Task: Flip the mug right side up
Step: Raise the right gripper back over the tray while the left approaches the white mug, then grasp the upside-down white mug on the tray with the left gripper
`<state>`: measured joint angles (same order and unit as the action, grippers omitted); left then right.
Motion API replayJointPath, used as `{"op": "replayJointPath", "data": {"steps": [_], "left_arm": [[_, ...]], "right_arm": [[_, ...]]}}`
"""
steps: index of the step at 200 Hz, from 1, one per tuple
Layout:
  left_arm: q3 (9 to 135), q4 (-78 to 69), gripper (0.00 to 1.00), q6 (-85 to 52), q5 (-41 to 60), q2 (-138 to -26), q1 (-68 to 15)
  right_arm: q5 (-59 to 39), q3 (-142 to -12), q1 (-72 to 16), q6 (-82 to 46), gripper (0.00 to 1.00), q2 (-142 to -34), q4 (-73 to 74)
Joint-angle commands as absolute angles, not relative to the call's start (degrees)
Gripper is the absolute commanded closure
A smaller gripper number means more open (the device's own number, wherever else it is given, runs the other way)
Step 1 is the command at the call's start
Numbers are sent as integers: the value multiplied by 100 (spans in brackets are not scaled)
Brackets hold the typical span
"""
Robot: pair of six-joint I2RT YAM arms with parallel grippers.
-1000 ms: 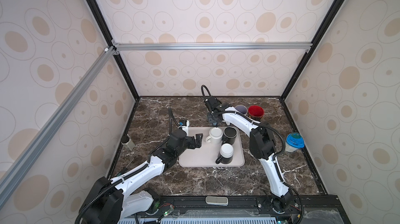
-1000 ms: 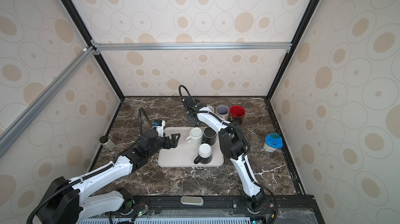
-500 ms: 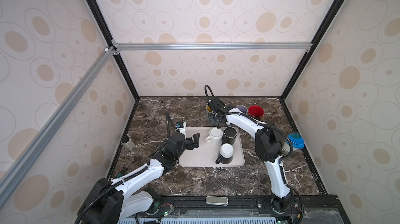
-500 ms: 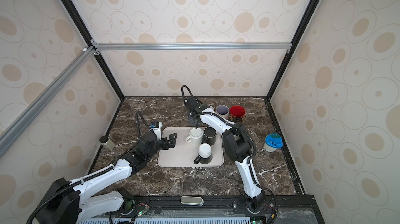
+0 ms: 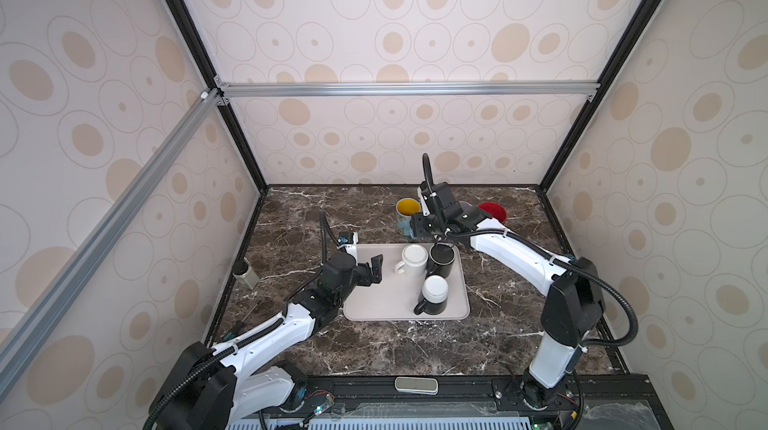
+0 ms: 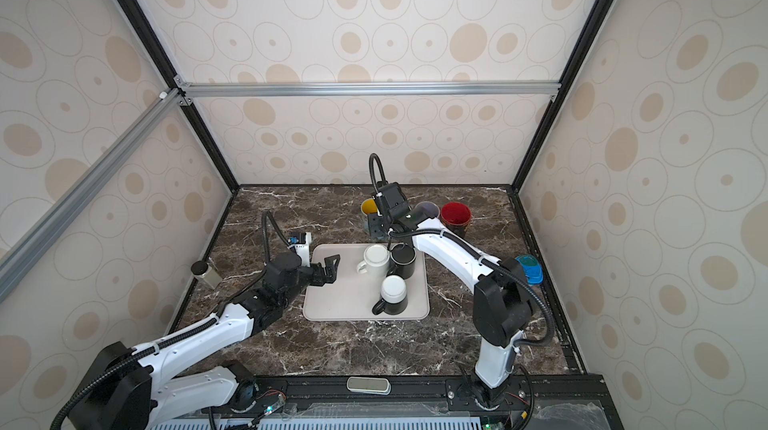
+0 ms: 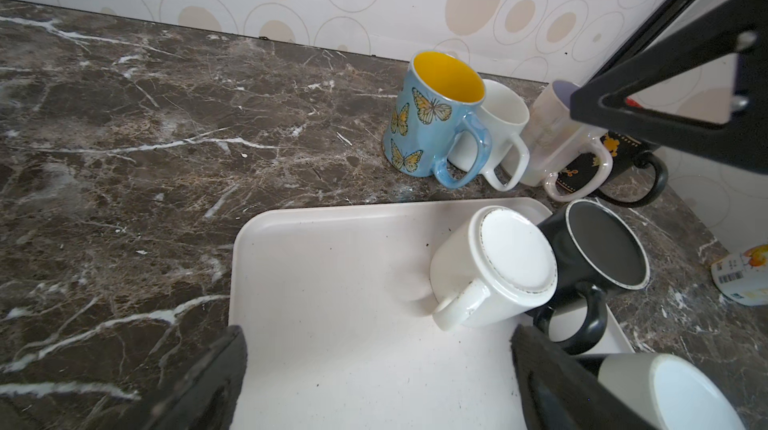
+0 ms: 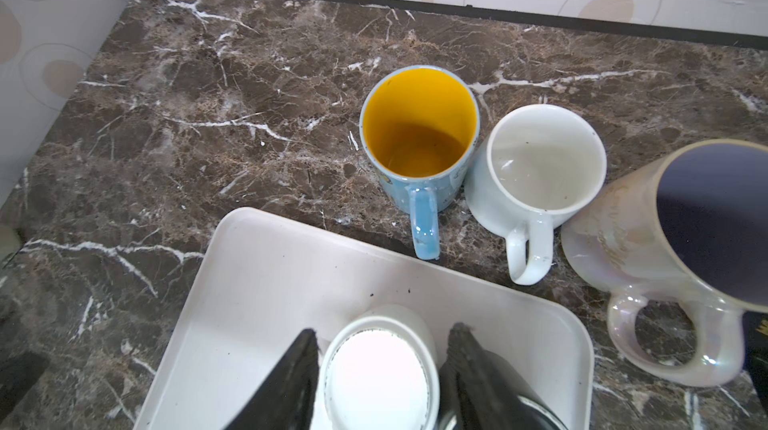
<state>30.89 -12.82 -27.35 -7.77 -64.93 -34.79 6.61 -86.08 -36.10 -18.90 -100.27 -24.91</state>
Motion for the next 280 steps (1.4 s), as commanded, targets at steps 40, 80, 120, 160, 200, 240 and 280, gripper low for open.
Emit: {"op": "replayJointPath", "data": {"steps": [40,80,120,160,200,240,280], "left_arm": [[3298,-1302,4,-2309,-293,-6733,-3516],[2997,-2176,9,-2412,240,-7009,-3524],[3211,-2173,17,-2251,294,-7419,-3582],[3437,-2261,29,-1989,352,-7932,-3706],[3966,-1990,44,-1445,474,-8592,-3909],[4306,-1891,45,-1199,382,-9094,-3966],[4605,-1756,53,-1090,465,-9474,-3969]], "right_arm": [[1177,-7465,-3636,-1393,48,-9050,-2620],[1626,-5818,-3567,-1507,50,-7984,-1613],[1625,-5613,-3549,-1561,51,-7668,-1583],[1524,-5380,-3546,-1602,52,-7183,-1572],[1444,-5352,-3545,-1538,52,-7113,-1617],[1388,-5422,-3542,-1535,53,-7250,-1698],[1383,-5396,-3544,-1504,54,-7207,-1679]]}}
